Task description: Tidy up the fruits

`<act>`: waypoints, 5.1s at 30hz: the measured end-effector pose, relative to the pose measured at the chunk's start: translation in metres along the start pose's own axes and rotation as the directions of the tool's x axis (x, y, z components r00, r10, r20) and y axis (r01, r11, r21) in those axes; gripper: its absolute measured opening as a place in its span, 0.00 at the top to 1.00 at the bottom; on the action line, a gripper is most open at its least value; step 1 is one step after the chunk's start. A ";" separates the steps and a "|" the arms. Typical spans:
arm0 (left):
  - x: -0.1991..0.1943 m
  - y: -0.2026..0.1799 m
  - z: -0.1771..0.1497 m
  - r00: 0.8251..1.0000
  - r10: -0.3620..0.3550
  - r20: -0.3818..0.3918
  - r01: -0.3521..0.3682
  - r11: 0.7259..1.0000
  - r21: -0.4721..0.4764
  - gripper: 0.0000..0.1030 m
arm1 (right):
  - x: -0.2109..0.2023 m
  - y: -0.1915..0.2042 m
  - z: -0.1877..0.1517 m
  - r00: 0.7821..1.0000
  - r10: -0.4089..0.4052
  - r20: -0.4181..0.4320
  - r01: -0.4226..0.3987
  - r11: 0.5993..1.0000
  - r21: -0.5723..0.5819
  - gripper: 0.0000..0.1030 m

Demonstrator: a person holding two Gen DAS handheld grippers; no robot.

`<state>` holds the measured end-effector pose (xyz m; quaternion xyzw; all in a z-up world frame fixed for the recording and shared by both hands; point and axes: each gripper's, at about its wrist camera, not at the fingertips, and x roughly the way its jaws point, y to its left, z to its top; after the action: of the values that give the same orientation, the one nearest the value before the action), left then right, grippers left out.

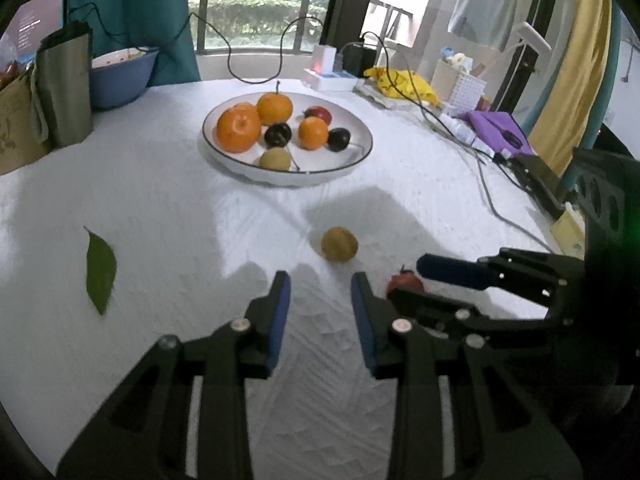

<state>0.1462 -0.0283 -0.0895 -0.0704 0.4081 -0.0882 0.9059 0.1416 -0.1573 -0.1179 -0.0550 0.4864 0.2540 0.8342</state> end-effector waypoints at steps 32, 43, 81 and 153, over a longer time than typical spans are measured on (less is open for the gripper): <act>0.053 -0.023 0.026 0.998 0.023 -0.064 -0.017 0.996 0.087 0.70 | -0.004 -0.056 0.024 0.999 -0.003 0.045 0.001 0.999 0.039 0.72; 0.046 -0.018 0.036 0.999 -0.019 -0.040 0.022 0.996 0.082 0.74 | 0.002 -0.057 0.040 0.999 -0.007 0.044 0.005 1.000 0.028 0.72; 0.072 0.016 0.102 0.999 -0.034 0.019 0.033 0.998 0.057 0.74 | 0.044 -0.062 0.109 0.999 0.002 0.049 -0.001 1.000 -0.023 0.71; -0.109 -0.013 0.033 0.955 0.040 0.292 -0.060 0.997 0.057 0.55 | -0.122 0.022 0.049 0.951 -0.128 0.282 0.148 0.988 -0.049 0.66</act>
<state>0.0987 -0.0158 0.0147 -0.0426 0.2690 -0.0671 0.9598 0.1209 -0.1666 0.0134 -0.0816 0.3502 0.2170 0.9075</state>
